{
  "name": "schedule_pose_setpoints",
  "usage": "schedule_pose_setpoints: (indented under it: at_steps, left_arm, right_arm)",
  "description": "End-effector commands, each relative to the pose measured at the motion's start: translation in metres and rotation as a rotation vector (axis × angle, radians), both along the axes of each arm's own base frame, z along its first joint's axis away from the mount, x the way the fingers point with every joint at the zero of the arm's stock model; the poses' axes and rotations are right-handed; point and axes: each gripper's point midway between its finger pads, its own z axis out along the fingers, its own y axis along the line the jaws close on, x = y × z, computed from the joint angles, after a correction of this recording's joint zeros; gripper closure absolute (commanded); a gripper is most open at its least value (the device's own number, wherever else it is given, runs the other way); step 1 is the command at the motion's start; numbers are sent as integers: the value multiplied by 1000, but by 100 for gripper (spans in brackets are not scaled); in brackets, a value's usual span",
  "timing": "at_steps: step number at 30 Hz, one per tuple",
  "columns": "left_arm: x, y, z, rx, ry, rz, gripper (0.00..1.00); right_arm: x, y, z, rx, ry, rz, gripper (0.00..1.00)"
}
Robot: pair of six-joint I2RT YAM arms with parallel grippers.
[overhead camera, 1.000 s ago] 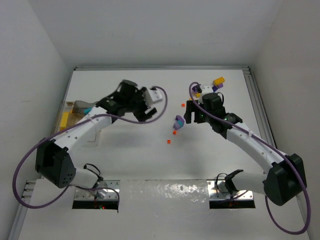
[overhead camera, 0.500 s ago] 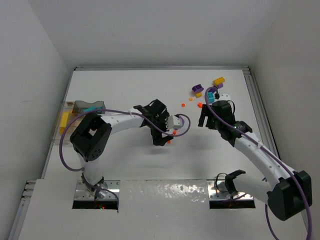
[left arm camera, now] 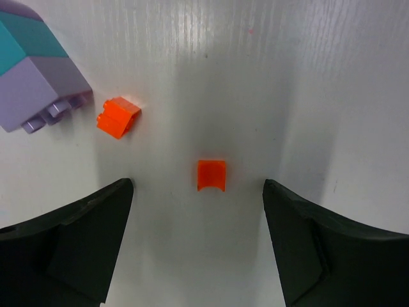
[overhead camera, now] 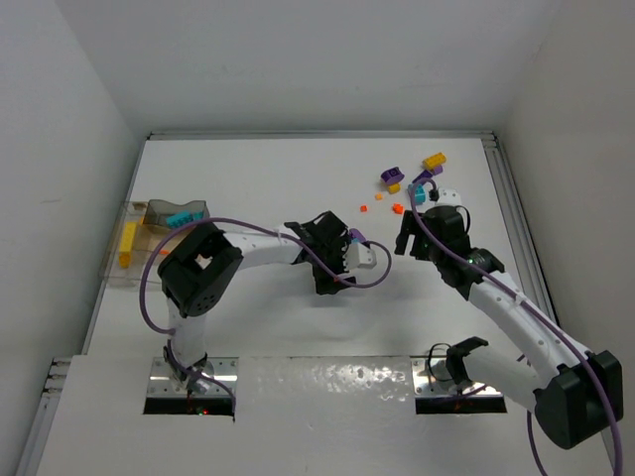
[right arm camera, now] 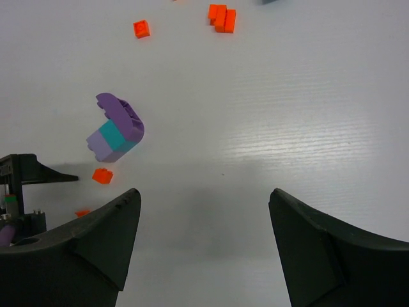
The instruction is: Sort the legos into containers by color
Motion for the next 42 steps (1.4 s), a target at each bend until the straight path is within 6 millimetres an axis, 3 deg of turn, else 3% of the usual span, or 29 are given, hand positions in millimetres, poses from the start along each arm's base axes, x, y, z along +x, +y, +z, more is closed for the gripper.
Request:
schedule_pose_setpoints:
  at_steps: [1,10,13,14,15,18,21,25,26,27,28,30,31,33,34,35,36,39,42]
  left_arm:
    - [9,-13,3,-28,-59,-6,19]
    - [-3,-6,-3,4,-19,-56,53]
    - [-5,-10,2,-21,-9,-47,73]
    - [-3,-12,5,-33,-7,-30,90]
    - [-2,-15,10,-47,9,8,98]
    - [9,-19,31,-101,45,117,100]
    - [28,5,51,-160,119,270,100]
    - [60,75,77,-179,188,488,100]
    - [80,110,93,-208,159,589,100]
    - [88,127,102,-215,136,629,100]
    - [96,161,118,-205,83,700,100]
    - [96,189,137,-184,-9,719,100]
    - [98,211,163,-209,-98,768,100]
    - [96,243,176,-214,-171,879,100]
    - [96,279,191,-220,-236,975,100]
    - [91,301,184,-194,-236,1026,100]
    - [88,339,180,-166,-244,1122,100]
    - [75,396,148,-90,-169,1258,100]
    - [68,413,117,-49,-66,1270,100]
  right_arm:
    - [7,2,9,7,-42,6,20]
    - [11,-3,13,-9,-67,-18,21]
    - [15,-4,15,-14,-81,-24,21]
    - [16,-3,16,-12,-83,-23,21]
    - [17,-3,16,-13,-80,-23,21]
    - [17,0,16,-12,-71,-9,21]
    - [17,0,14,-16,-66,-4,21]
    - [19,5,11,-3,-64,9,21]
    - [21,6,10,5,-66,14,21]
    - [21,7,9,7,-62,16,21]
    - [23,9,7,13,-61,19,21]
    - [24,11,4,18,-54,17,21]
    - [26,12,3,26,-53,15,21]
    - [27,16,-2,39,-40,24,21]
    - [28,17,-4,41,-33,25,22]
    - [28,19,-5,47,-28,32,22]
    - [30,21,-4,55,-34,33,22]
    - [33,24,-7,60,-30,44,22]
    - [37,28,-5,58,-25,61,22]
